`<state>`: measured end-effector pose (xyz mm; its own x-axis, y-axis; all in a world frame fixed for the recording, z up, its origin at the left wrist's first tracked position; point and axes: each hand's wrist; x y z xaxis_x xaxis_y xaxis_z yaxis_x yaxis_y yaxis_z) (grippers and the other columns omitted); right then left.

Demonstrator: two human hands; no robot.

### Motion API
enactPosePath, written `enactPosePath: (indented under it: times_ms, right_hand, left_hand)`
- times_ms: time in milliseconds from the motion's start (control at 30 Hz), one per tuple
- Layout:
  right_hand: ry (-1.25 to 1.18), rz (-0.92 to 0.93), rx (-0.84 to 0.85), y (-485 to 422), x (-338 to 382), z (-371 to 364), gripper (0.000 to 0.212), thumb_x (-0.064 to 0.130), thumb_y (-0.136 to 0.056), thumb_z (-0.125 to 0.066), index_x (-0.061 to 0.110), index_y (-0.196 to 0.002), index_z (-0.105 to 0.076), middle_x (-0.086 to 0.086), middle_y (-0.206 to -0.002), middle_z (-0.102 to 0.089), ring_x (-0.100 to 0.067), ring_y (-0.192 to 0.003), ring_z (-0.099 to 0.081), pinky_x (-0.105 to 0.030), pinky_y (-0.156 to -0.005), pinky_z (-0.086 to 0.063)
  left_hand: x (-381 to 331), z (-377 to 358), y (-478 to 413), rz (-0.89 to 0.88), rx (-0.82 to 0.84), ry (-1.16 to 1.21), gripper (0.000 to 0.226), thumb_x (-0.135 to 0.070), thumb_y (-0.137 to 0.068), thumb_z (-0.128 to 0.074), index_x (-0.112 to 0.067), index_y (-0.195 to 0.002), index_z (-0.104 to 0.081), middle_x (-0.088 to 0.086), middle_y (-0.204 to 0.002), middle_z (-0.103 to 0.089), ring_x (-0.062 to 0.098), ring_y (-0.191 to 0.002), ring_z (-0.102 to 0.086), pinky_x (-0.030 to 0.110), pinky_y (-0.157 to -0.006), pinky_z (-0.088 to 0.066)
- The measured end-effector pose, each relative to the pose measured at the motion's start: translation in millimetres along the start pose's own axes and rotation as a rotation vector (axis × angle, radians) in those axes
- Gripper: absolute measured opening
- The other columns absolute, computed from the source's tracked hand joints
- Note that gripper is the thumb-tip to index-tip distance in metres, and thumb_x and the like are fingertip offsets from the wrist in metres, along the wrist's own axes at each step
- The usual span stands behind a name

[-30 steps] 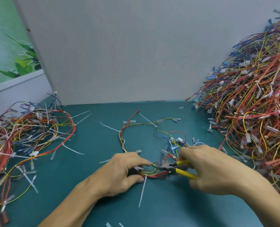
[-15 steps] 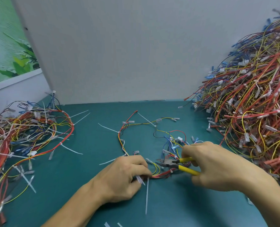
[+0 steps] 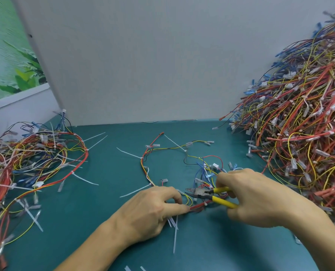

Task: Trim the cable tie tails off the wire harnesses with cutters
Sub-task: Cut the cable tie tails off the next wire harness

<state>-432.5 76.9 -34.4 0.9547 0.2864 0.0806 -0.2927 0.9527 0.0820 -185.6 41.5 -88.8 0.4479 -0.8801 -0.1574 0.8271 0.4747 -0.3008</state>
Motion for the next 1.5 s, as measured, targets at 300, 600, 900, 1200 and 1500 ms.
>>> enactPosePath:
  times_ms: [300,600,900,1200,1500]
  right_hand:
    - [-0.055,-0.002,-0.017,-0.8,-0.9,0.9,0.026,0.037,-0.073,-0.058,0.029,-0.095,-0.046,0.011,-0.092,-0.054,-0.018,-0.092,-0.055,-0.037,-0.078,-0.049]
    - [-0.065,-0.003,0.002,0.9,1.2,5.6,0.029,0.04,-0.074,-0.059,0.027,-0.098,-0.049,0.008,-0.093,-0.057,-0.019,-0.092,-0.056,-0.039,-0.079,-0.05]
    - [0.053,0.037,0.067,3.4,6.2,3.8,0.028,0.039,-0.071,-0.058,0.029,-0.098,-0.06,0.007,-0.092,-0.06,-0.017,-0.09,-0.057,-0.037,-0.077,-0.052]
    - [0.106,0.063,0.063,3.0,13.3,0.5,0.022,0.041,-0.075,-0.058,0.032,-0.095,-0.057,0.009,-0.095,-0.057,-0.016,-0.092,-0.055,-0.03,-0.071,-0.048]
    - [0.085,0.063,0.028,2.0,15.8,-3.2,0.023,0.044,-0.077,-0.056,0.032,-0.096,-0.058,0.01,-0.095,-0.055,-0.017,-0.093,-0.056,-0.031,-0.074,-0.05]
  left_hand:
    - [-0.7,-7.4,-2.9,0.097,0.012,0.039,0.041,0.0,-0.079,-0.044,-0.021,-0.112,-0.056,0.0,-0.107,-0.051,0.021,-0.084,-0.051,0.027,-0.073,-0.046]
    - [2.4,-10.4,-1.7,0.148,-0.074,0.216,0.007,-0.012,-0.084,-0.067,-0.014,-0.09,-0.064,-0.003,-0.085,-0.059,0.002,-0.074,-0.05,-0.001,-0.08,-0.03]
    - [12.0,-8.8,-16.9,0.403,0.091,0.354,0.02,-0.02,-0.093,-0.058,-0.005,-0.081,-0.061,0.006,-0.082,-0.062,0.017,-0.077,-0.053,0.03,-0.076,-0.044]
    - [9.3,-7.0,-23.5,0.538,0.056,0.46,0.016,-0.022,-0.091,-0.062,-0.024,-0.075,-0.063,-0.006,-0.085,-0.071,0.005,-0.078,-0.06,0.022,-0.078,-0.046]
    - [11.0,-7.9,-22.5,0.544,0.036,0.449,0.015,-0.022,-0.095,-0.055,-0.023,-0.08,-0.055,-0.01,-0.074,-0.059,0.002,-0.068,-0.049,0.018,-0.068,-0.04]
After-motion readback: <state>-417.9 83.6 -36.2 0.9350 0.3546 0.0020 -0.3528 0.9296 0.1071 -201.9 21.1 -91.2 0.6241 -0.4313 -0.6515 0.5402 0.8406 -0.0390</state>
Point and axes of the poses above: each hand's wrist, its own y-axis away from the middle knuckle, its own z-axis out of the back of the hand, x = y × z
